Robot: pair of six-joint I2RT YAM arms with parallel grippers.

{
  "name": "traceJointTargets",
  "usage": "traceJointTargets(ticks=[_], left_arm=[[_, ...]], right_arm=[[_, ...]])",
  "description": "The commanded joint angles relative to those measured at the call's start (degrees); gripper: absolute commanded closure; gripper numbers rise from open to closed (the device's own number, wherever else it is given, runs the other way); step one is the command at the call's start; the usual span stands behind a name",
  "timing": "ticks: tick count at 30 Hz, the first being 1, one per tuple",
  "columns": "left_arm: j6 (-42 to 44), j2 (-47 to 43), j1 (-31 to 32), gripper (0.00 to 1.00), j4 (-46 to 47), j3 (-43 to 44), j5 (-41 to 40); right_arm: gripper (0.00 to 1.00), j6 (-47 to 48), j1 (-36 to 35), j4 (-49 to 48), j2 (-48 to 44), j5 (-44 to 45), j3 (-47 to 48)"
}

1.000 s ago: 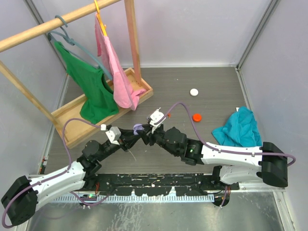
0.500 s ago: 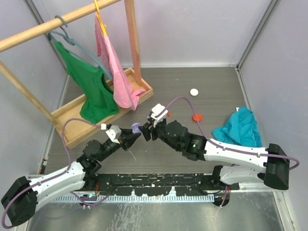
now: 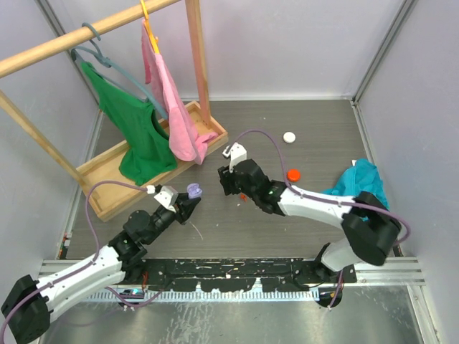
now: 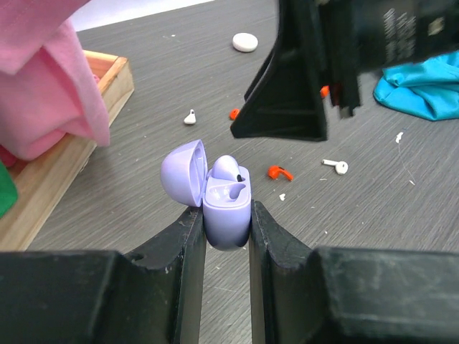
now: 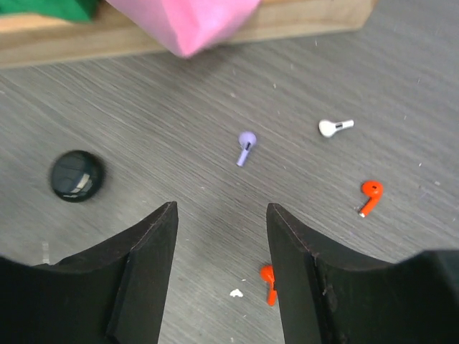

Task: Insert the wireless bluetooth earbuds into the charging case
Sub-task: Place the earbud in the charging case, then pick up the earbud from the center of the board.

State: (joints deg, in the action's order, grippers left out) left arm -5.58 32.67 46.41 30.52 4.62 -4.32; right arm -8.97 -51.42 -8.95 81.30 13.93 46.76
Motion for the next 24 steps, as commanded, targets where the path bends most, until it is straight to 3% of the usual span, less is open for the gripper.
traceJointTargets(ticks=[1,14,24], left_arm=[[-0.83,-3.33,0.04,1.00,-2.58,0.51,-3.31],[-0.57,-10.22,0.08,1.00,-9.72,0.49,-4.53],[0.05,-11.25,0.04,1.00,-10.75,0.45,-4.76]], right_arm=[[0.43,-1.19,2.16,-4.37,7.07,-0.21,4.41],[0.53,-2.72,4.37,-2.17,28.09,-0.40,18.97],[0.62,-5.18,4.39,1.52,33.40,2.54,22.40]])
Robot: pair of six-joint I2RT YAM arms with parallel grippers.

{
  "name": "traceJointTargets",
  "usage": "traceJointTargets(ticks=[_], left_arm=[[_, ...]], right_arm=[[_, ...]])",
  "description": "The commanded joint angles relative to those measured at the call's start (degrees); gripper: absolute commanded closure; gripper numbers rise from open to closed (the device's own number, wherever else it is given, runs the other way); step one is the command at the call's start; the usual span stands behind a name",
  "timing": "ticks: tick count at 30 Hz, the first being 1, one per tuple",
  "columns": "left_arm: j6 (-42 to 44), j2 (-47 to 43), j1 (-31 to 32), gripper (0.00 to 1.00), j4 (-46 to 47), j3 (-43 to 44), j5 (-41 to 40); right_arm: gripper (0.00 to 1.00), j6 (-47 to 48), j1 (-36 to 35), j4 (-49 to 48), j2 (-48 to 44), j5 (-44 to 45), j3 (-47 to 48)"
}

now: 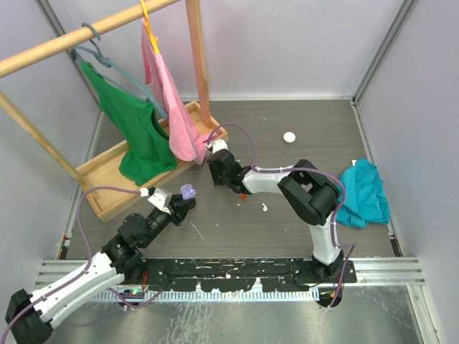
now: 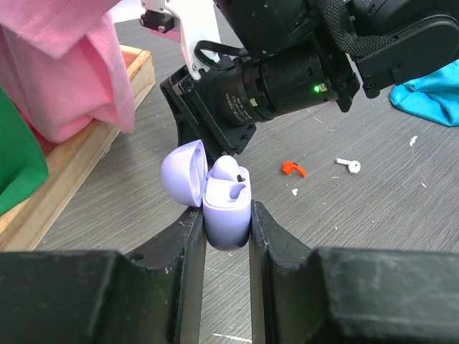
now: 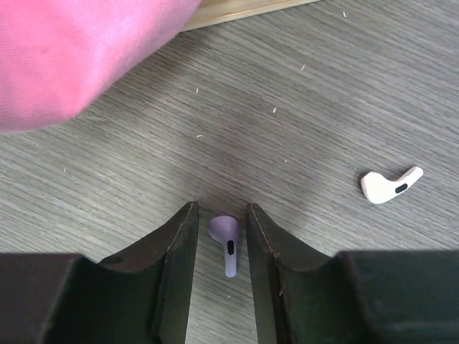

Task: Insert the wireless bluetooth earbuds into the charging case
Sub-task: Pick up the earbud from the center of the board.

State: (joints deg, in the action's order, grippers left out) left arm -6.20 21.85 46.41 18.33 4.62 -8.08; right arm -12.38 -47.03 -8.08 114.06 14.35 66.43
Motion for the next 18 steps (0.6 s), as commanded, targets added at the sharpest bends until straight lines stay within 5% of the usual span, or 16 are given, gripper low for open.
traceJointTargets(ticks=[1,18], left_arm=[[0.66,-0.28,0.01,1.00,1.52,0.40,-0.97],[-0.04,3.79,0.06,1.00,5.74,0.43,0.47]], right_arm=[[0.63,-1.96,-0.06,1.09,0.71,2.24,2.72],[0.75,-2.65,-0.13,11.00,-5.98,-0.65,-2.85]])
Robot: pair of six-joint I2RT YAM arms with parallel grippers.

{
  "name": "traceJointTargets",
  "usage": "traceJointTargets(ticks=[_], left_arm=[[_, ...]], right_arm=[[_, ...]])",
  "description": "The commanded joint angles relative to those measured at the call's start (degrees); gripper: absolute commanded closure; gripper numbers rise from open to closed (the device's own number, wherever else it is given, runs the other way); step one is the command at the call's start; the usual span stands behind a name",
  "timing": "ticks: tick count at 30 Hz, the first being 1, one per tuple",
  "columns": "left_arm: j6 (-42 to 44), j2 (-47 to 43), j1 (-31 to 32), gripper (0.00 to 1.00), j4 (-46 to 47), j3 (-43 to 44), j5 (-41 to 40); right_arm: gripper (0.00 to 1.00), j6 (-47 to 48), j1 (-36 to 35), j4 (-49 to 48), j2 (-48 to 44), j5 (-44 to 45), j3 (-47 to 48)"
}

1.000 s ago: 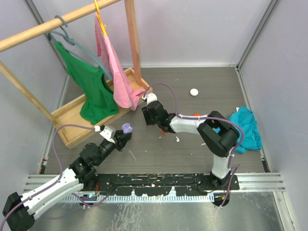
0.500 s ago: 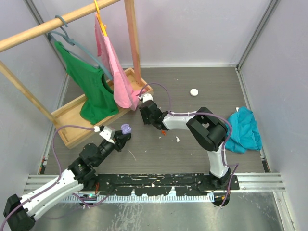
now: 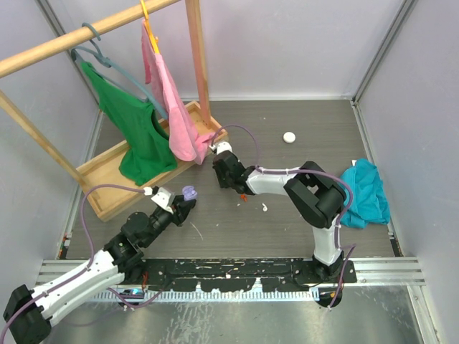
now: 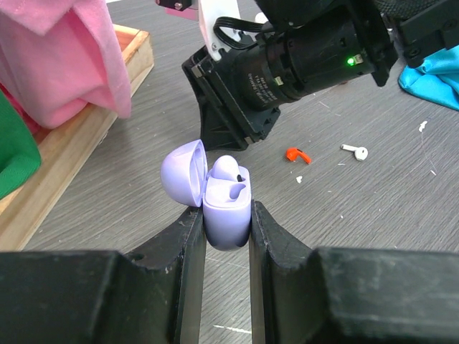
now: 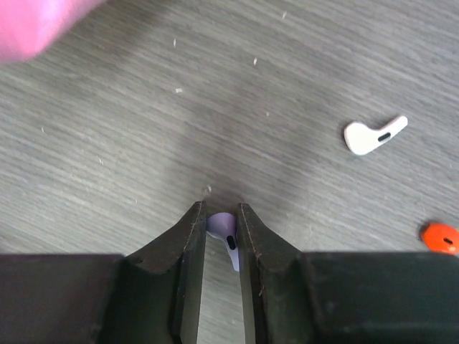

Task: Insert the wireless bluetooth earbuds into the charging case
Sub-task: Pick up the earbud from the center of the board.

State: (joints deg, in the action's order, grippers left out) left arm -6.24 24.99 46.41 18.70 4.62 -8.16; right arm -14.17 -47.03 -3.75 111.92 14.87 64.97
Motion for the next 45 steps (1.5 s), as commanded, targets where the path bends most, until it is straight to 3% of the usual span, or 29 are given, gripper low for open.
traceJointTargets(ticks=[1,8,18,33,45], left_arm=[[0.00,0.84,0.07,1.00,5.67,0.48,0.60],[0.03,2.62,0.00,1.00,7.58,0.48,1.12],[0.09,3.78,0.01,1.00,8.97,0.64,1.61],[-0.16,3.51,0.02,1.00,9.08,0.56,1.72],[0.04,1.88,0.08,1.00,7.77,0.42,1.75]], right_arm=[[0.76,-0.85,-0.17,7.86,-4.60,-1.35,-1.49],[0.76,-2.02,-1.31,17.92,-8.91,-1.90,-2.91],[0.72,-7.33,-6.84,23.48,-17.03,-0.04,-10.39],[0.64,-10.40,-9.31,32.61,-17.32,0.80,-10.55],[0.64,-10.60,-9.31,36.78,-13.68,0.59,-6.44]])
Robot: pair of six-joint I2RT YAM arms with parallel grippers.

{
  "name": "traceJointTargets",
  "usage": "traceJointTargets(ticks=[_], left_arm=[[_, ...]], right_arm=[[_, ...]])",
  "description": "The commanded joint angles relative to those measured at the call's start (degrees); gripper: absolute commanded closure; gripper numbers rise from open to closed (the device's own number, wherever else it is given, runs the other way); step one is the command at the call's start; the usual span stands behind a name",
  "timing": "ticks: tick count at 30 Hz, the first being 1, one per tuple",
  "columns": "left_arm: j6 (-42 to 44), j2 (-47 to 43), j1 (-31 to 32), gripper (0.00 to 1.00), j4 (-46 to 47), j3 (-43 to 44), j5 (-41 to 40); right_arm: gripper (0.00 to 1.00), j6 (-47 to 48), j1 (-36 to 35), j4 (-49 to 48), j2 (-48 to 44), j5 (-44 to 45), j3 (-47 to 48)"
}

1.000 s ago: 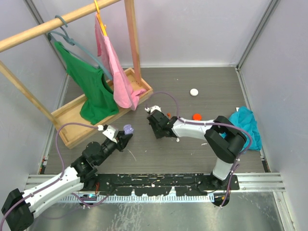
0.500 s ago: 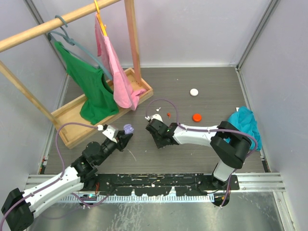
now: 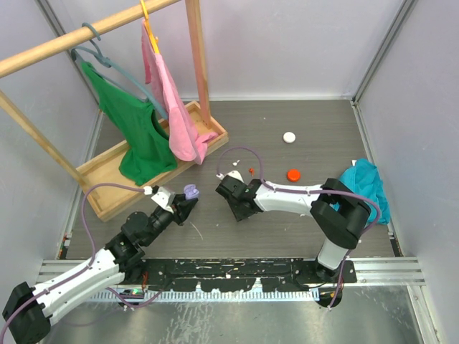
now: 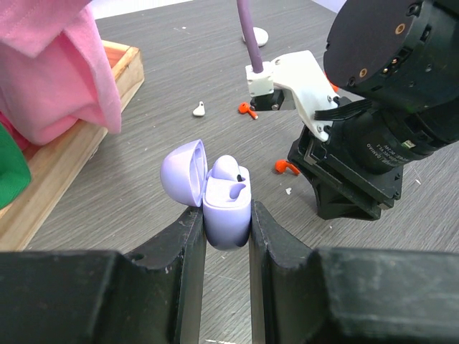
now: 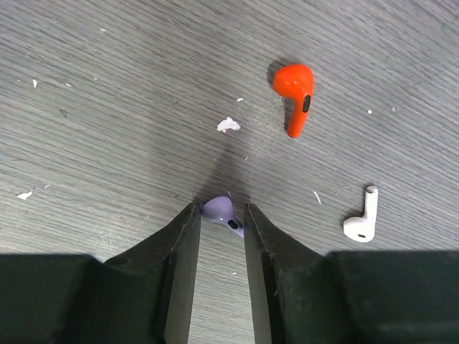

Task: Insert the wireless bluetooth earbuds into the charging case
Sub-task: Pick up the earbud from the center of the board, then place the earbud in the charging case.

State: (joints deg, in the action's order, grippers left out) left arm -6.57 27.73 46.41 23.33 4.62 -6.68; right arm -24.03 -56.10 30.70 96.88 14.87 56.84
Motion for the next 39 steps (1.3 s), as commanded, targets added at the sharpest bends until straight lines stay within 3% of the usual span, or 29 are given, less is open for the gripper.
traceJointTargets(ticks=[1,7,18,28,39], left_arm=[[0.45,-0.95,0.06,1.00,3.08,0.40,0.49],[1.07,-1.01,0.00,1.00,3.44,0.39,2.23],[6.20,-1.64,0.03,1.00,7.31,0.17,9.81],[10.26,2.41,0.05,1.00,13.75,1.40,16.55],[11.93,10.94,0.01,1.00,21.91,4.87,23.45]], right_arm=[[0.65,-0.75,-0.22,2.28,1.41,0.54,1.67],[0.72,-0.16,-0.21,2.02,-0.34,1.03,1.94],[0.75,0.55,-0.30,-3.60,-12.20,3.04,0.96],[0.76,4.86,-3.21,-15.84,-27.86,7.57,-2.91],[0.76,8.90,-7.93,-33.76,-41.17,4.85,-10.17]])
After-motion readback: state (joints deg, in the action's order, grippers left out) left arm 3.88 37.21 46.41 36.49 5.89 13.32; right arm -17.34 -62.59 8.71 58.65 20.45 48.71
